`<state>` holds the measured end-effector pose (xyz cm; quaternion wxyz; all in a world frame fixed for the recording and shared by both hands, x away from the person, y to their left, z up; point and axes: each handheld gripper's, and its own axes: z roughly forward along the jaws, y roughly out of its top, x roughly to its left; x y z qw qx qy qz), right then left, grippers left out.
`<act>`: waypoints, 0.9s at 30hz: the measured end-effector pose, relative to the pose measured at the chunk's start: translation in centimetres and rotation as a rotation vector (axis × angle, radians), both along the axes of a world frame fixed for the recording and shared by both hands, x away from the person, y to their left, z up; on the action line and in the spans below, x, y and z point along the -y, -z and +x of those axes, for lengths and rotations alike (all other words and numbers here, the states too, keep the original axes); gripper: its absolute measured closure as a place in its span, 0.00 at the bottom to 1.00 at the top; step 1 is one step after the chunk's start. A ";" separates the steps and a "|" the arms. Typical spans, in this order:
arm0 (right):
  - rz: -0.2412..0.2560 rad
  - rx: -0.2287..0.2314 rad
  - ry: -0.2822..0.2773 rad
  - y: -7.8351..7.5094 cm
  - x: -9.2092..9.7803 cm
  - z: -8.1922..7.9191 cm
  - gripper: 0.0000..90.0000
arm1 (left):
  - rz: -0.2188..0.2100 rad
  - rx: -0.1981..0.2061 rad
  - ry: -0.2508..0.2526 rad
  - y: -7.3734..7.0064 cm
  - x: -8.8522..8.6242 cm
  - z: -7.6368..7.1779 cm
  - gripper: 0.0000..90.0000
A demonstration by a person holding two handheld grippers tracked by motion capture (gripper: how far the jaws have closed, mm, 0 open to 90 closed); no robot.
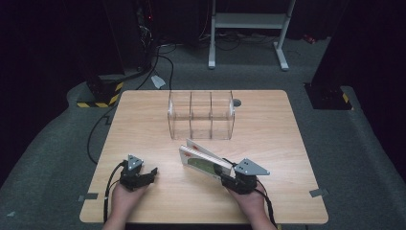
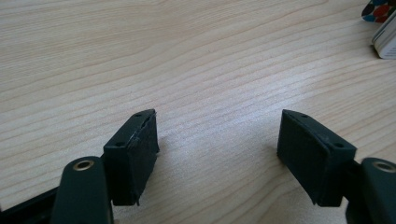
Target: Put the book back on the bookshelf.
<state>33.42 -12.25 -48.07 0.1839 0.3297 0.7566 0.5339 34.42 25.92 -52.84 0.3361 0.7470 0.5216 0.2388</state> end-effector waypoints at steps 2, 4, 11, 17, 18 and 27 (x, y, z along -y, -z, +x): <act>0.004 0.004 -0.009 0.0 -0.1 -0.1 0.66 | 0.000 -0.001 0.000 0.0 0.0 0.0 0.32; 0.000 0.011 -0.012 0.1 -0.1 -0.3 0.68 | -0.001 -0.001 0.000 0.0 0.0 0.0 0.32; -0.004 0.025 -0.029 0.1 -0.4 -0.9 0.74 | -0.005 -0.003 0.006 0.0 0.0 -0.3 0.31; -0.036 0.054 -0.026 0.1 -0.9 -1.6 0.82 | 0.000 -0.007 0.006 0.0 -0.6 0.2 0.28; -0.037 0.056 -0.024 0.1 -0.9 -1.6 0.82 | -0.001 -0.008 0.001 0.0 -0.5 0.2 0.28; -0.038 0.061 0.018 0.1 -0.4 -2.3 0.82 | 0.003 -0.013 -0.035 0.0 -0.3 0.7 0.25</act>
